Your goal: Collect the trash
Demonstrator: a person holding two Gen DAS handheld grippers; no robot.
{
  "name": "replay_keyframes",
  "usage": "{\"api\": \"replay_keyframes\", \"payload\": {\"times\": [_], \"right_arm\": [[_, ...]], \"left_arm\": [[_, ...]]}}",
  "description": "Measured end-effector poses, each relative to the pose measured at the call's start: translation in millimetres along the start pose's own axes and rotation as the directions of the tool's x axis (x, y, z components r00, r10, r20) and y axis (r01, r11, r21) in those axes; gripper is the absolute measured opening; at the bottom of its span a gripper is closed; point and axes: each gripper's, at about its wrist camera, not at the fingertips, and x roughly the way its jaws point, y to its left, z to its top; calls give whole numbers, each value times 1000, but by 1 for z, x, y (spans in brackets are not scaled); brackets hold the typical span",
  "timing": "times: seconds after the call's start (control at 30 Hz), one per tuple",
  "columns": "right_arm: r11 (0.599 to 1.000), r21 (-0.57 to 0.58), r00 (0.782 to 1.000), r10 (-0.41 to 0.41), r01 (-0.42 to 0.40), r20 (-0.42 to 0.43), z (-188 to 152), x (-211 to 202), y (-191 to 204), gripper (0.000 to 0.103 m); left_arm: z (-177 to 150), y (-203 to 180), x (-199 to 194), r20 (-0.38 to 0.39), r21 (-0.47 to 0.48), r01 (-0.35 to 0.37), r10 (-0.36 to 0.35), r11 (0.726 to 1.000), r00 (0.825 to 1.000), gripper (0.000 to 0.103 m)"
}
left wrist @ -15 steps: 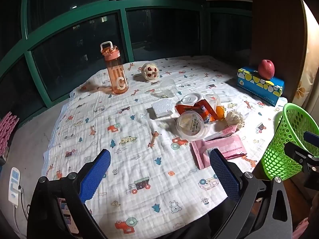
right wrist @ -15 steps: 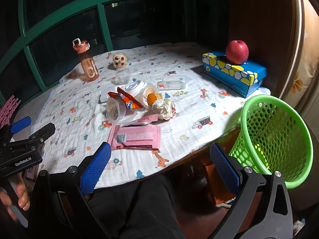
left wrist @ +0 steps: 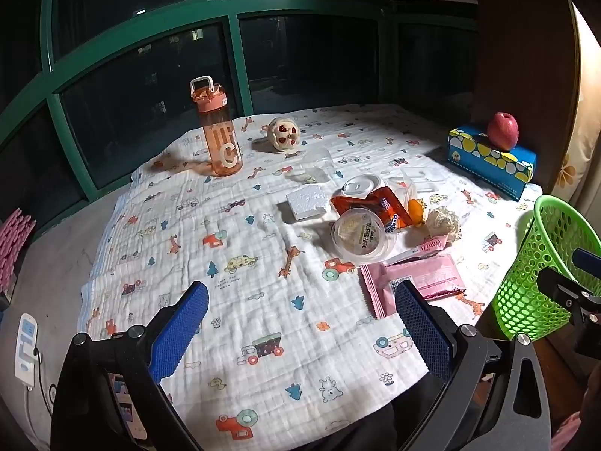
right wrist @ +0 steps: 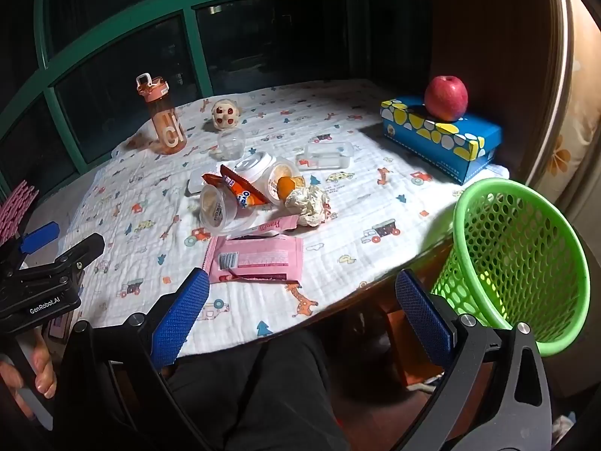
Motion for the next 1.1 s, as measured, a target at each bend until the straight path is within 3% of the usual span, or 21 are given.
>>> {"api": "replay_keyframes", "payload": {"times": [1.1], "right_arm": [[1000, 1, 1000, 2, -2, -6, 0, 5, -2, 98]], "left_arm": [[-1, 2, 1, -1, -3, -2, 2, 1000, 1000, 96]]}}
